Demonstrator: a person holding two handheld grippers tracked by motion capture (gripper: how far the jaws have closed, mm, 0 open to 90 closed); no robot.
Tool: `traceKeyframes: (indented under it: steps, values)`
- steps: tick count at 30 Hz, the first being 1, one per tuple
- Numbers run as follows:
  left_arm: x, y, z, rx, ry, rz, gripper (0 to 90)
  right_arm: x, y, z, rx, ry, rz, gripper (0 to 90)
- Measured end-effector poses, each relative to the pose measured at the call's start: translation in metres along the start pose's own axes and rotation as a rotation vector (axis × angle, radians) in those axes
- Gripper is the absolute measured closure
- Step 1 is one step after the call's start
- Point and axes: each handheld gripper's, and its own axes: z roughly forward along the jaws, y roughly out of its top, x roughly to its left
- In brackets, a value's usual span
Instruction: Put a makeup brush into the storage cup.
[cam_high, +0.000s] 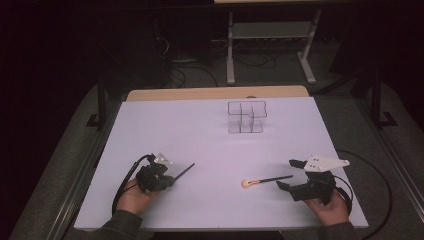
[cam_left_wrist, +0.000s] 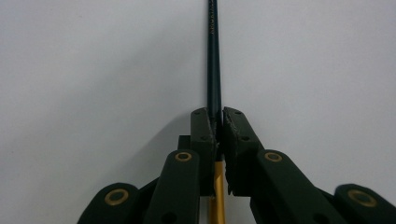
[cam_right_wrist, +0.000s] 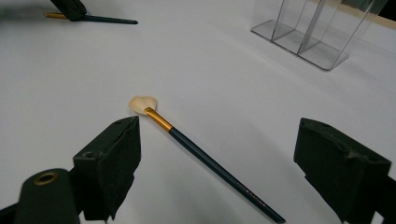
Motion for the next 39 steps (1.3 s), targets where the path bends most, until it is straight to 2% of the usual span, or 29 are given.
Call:
traceKeyframes:
  steps: [2, 4, 5, 7, 11, 13, 17, 22, 31, 34, 39]
  values:
    - [0.000, -0.001, 0.000, -0.010, -0.011, -0.022, 83.1, 0.000, 0.000, 0.000, -0.002, 0.002, 0.002, 13.9]
    - [0.002, -0.002, -0.001, -0.014, -0.017, -0.022, 83.1, 0.000, 0.000, 0.000, -0.009, 0.006, 0.007, 13.9]
    - [0.002, -0.003, 0.000, -0.025, -0.021, -0.038, 83.1, 0.001, 0.000, -0.001, -0.012, 0.008, 0.009, 13.9]
    - [0.002, -0.003, -0.001, -0.018, -0.024, -0.031, 83.2, 0.002, 0.000, -0.001, -0.018, 0.012, 0.005, 14.0]
    - [0.005, -0.005, -0.002, -0.035, -0.040, -0.044, 83.2, 0.002, 0.000, 0.001, -0.006, 0.019, 0.006, 14.0]
    - [0.008, -0.007, -0.004, -0.054, -0.053, -0.067, 83.2, 0.002, 0.000, 0.002, 0.001, 0.018, 0.010, 14.0]
    - [0.009, -0.008, -0.005, -0.063, -0.056, -0.066, 83.3, 0.001, -0.001, 0.002, 0.002, 0.015, 0.012, 14.0]
    - [0.008, -0.008, -0.008, -0.088, -0.082, -0.067, 83.2, 0.001, -0.002, 0.002, 0.007, 0.021, 0.018, 14.0]
    - [0.005, -0.004, -0.015, -0.113, -0.103, -0.027, 83.2, 0.001, -0.002, 0.004, 0.017, 0.026, 0.015, 14.0]
    - [0.003, -0.003, -0.017, -0.129, -0.109, -0.044, 83.2, 0.001, -0.002, 0.004, 0.019, 0.029, 0.013, 14.0]
    - [0.001, -0.002, -0.020, -0.141, -0.123, -0.038, 83.2, 0.002, -0.002, 0.002, 0.018, 0.034, 0.011, 16.2]
